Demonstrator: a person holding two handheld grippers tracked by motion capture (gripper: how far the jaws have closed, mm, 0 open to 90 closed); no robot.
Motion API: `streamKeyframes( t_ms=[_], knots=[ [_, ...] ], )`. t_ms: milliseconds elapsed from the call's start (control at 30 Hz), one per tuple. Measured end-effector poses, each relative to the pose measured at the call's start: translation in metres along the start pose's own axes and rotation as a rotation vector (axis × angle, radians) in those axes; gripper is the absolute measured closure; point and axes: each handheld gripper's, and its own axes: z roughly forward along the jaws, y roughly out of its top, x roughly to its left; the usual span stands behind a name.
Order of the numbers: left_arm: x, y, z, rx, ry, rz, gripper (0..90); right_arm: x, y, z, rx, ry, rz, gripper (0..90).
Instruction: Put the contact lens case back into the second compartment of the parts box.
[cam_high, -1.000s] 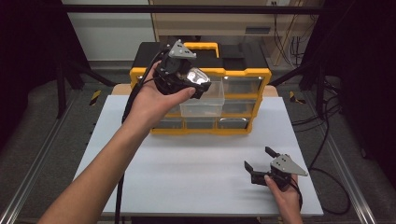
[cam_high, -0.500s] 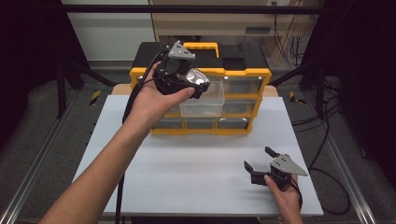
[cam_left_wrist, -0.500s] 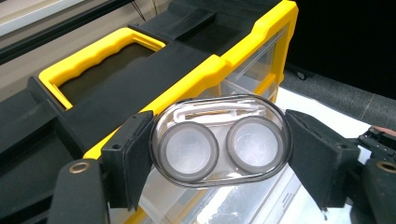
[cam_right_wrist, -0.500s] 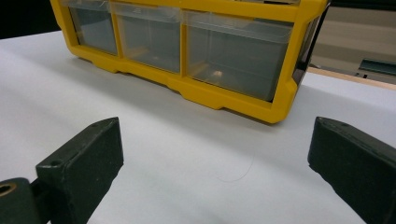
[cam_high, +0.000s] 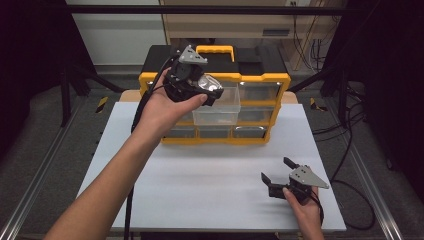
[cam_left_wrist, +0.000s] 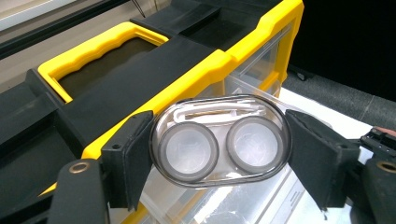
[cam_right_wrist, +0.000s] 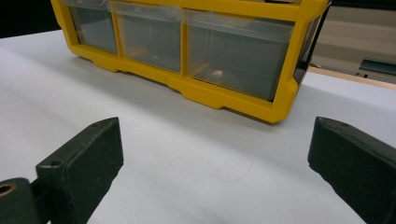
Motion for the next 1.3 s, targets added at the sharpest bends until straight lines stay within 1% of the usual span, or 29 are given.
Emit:
streamKeyframes(
  t_ms=[500,833,1300],
  knots=[
    [-0.001,-0.003,0.009,0.012,-0.001,-0.009,26.2,0.000,0.000,0.000,0.002,0.002,-0.003,3.7],
    [0.001,-0.004,0.012,0.010,-0.001,-0.023,26.3,0.000,0.000,0.000,0.001,0.002,-0.002,3.7],
    [0.000,-0.004,0.015,0.015,-0.002,-0.024,26.3,0.000,0.000,0.000,0.000,0.002,-0.002,3.7]
  ],
)
